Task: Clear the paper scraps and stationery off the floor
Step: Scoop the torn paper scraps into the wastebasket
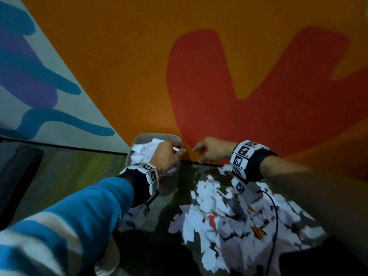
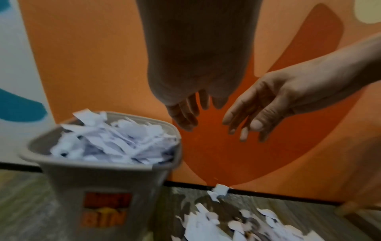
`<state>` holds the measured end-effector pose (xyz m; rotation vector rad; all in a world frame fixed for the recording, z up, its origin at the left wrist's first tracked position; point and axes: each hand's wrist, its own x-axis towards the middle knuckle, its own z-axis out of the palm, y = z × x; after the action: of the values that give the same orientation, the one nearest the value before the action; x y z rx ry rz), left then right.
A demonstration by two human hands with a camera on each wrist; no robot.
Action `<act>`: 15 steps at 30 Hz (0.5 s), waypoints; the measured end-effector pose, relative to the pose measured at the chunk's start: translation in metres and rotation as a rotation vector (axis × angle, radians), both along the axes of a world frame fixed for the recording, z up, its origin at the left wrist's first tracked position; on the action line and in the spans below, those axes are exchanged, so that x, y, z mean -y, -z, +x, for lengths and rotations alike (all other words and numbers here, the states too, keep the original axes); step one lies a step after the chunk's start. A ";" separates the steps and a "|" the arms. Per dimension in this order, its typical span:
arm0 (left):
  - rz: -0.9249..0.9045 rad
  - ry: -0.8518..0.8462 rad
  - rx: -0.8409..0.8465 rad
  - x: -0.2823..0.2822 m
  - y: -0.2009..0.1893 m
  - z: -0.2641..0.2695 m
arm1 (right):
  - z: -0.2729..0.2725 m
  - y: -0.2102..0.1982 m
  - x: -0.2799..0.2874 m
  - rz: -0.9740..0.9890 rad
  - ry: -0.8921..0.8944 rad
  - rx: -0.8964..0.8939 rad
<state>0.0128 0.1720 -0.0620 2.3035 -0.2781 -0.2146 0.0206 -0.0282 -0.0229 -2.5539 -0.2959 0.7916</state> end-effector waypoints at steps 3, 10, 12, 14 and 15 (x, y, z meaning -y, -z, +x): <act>0.059 0.155 -0.037 0.036 0.019 -0.020 | -0.028 0.010 0.041 -0.159 -0.058 -0.110; 0.148 0.307 -0.176 0.092 0.051 -0.041 | -0.070 0.051 0.137 -0.303 -0.041 -0.312; 0.163 0.378 -0.183 0.111 0.062 -0.043 | -0.073 0.055 0.166 -0.313 -0.029 -0.354; 0.190 0.435 -0.173 0.138 0.070 -0.043 | -0.074 0.062 0.199 -0.333 0.015 -0.345; 0.190 0.462 -0.172 0.152 0.076 -0.042 | -0.075 0.066 0.216 -0.325 0.047 -0.326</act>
<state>-0.0297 0.0199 -0.1378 2.3568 -0.7269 -0.6927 -0.0540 -0.2437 -0.0891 -2.6508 -0.0009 1.3081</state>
